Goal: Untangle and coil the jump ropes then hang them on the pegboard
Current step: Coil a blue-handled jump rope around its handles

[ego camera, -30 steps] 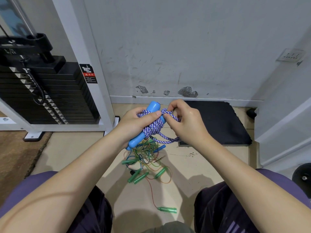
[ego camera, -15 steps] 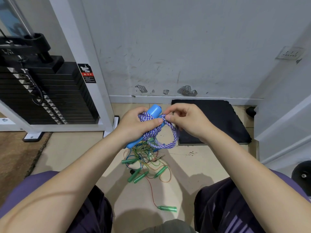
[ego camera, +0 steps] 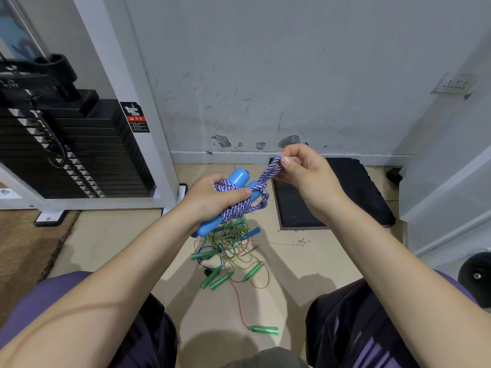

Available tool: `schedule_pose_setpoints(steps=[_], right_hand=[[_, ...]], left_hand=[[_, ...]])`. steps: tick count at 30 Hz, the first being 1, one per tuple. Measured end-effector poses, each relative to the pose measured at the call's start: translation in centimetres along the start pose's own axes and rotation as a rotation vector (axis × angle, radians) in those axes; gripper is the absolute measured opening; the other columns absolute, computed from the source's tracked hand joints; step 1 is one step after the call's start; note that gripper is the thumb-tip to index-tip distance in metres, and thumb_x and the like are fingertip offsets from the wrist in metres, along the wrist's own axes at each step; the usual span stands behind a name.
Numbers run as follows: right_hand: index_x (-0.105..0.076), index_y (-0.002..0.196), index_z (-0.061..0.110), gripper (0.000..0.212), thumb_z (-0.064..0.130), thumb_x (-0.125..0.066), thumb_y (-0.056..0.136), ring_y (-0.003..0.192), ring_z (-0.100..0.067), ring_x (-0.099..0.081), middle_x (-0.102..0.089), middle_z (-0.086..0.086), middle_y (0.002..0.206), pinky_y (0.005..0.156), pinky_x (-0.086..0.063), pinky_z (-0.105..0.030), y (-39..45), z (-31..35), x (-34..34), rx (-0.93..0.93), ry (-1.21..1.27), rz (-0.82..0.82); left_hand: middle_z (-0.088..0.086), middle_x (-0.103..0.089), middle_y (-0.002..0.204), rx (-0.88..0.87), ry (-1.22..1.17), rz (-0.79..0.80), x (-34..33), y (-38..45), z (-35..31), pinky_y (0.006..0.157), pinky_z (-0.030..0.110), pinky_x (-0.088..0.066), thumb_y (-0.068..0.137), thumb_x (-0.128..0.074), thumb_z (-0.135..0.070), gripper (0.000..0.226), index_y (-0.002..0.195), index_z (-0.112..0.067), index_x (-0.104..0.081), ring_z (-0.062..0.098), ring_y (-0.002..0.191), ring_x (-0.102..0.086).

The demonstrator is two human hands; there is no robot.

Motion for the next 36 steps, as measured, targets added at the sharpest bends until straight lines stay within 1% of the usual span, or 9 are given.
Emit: schedule_pose_setpoints(steps=[3,6,9,12,20,24,28,33,36], right_hand=[[-0.054,0.091,0.009,0.017,0.000,-0.043,0.101,0.078,-0.024,-0.063,-0.063,-0.010,0.079,0.091,-0.053,-0.048,0.1,1.0,0.9,0.013,0.091,-0.071],[-0.053,0.102,0.006,0.005,0.003,-0.051,0.098,0.077,-0.023,-0.066,-0.064,-0.010,0.080,0.086,-0.056,-0.043,0.2,0.7,0.8,-0.048,0.180,-0.053],[-0.052,0.111,0.007,0.025,0.009,-0.066,0.091,0.081,-0.025,-0.068,-0.065,-0.010,0.086,0.083,-0.059,-0.041,-0.4,-1.3,-0.7,-0.224,0.098,0.098],[-0.058,0.098,0.001,0.015,0.005,-0.068,0.088,0.073,-0.027,-0.069,-0.067,-0.014,0.080,0.078,-0.060,-0.039,-1.5,-2.4,-2.7,-0.292,0.011,0.279],[-0.066,0.090,0.004,0.009,0.011,-0.061,0.094,0.073,-0.025,-0.072,-0.072,-0.012,0.079,0.072,-0.061,-0.030,-2.1,-1.2,-4.2,-0.222,0.082,0.337],[-0.060,0.089,0.001,0.007,0.006,-0.065,0.091,0.062,-0.026,-0.071,-0.066,-0.024,0.078,0.061,-0.060,-0.029,-2.1,-1.4,-4.2,-0.229,0.072,0.267],[-0.048,0.084,0.005,0.019,0.001,-0.066,0.089,0.054,-0.027,-0.069,-0.057,-0.017,0.060,0.052,-0.058,-0.028,-2.0,-1.7,-4.0,-0.217,0.101,0.194],[-0.058,0.091,-0.002,0.004,-0.001,-0.057,0.094,0.068,-0.030,-0.072,-0.065,-0.025,0.079,0.067,-0.062,-0.031,-2.5,-1.9,-4.7,-0.252,0.143,0.318],[-0.062,0.098,-0.006,0.022,-0.008,-0.040,0.095,0.079,-0.034,-0.072,-0.069,-0.024,0.085,0.072,-0.060,-0.033,-2.8,-1.8,-4.7,-0.324,0.126,0.426]], left_hand=[[0.018,-0.073,0.096,0.036,-0.098,0.054,-0.4,-0.3,0.1,0.076,0.044,-0.056,0.069,-0.085,-0.038,0.040,0.098,-0.016,-0.069,0.025,0.075,-0.068],[0.019,-0.074,0.093,0.076,-0.224,0.100,-0.7,-0.6,0.4,0.074,0.045,-0.057,0.078,-0.081,-0.027,0.034,0.104,-0.010,-0.068,0.030,0.077,-0.070],[0.020,-0.073,0.085,0.105,-0.399,0.112,-0.6,-0.6,0.3,0.056,0.035,-0.056,0.086,-0.071,-0.024,0.028,0.105,-0.005,-0.063,0.034,0.072,-0.070],[0.014,-0.072,0.079,0.089,-0.517,0.054,0.2,-0.3,0.0,0.048,0.029,-0.056,0.091,-0.065,-0.023,0.020,0.102,-0.006,-0.061,0.031,0.065,-0.070],[0.018,-0.072,0.092,0.029,-0.443,-0.039,0.2,-0.3,0.3,0.053,0.030,-0.053,0.079,-0.080,-0.032,0.042,0.109,-0.007,-0.066,0.025,0.068,-0.069],[0.012,-0.074,0.095,0.005,-0.377,-0.045,0.2,-0.4,0.0,0.066,0.033,-0.058,0.077,-0.082,-0.032,0.039,0.108,-0.013,-0.066,0.020,0.076,-0.072],[0.011,-0.071,0.094,-0.035,-0.458,0.009,-0.2,-0.6,-0.4,0.070,0.033,-0.058,0.063,-0.085,-0.029,0.056,0.111,-0.009,-0.064,0.021,0.079,-0.070],[0.006,-0.071,0.089,-0.040,-0.420,0.015,0.1,-0.8,-0.6,0.064,0.028,-0.056,0.054,-0.094,-0.023,0.061,0.107,-0.011,-0.065,0.017,0.074,-0.070],[0.007,-0.071,0.088,0.008,-0.430,0.015,0.3,-0.9,-0.5,0.059,0.024,-0.056,0.066,-0.086,-0.015,0.049,0.109,-0.010,-0.065,0.015,0.069,-0.069]])
Point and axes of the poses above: each hand's wrist, its own y-axis towards the middle knuckle, its own x-axis out of the back of the hand, z = x × y, the point moved 7 cm from there along y, towards the middle knuckle
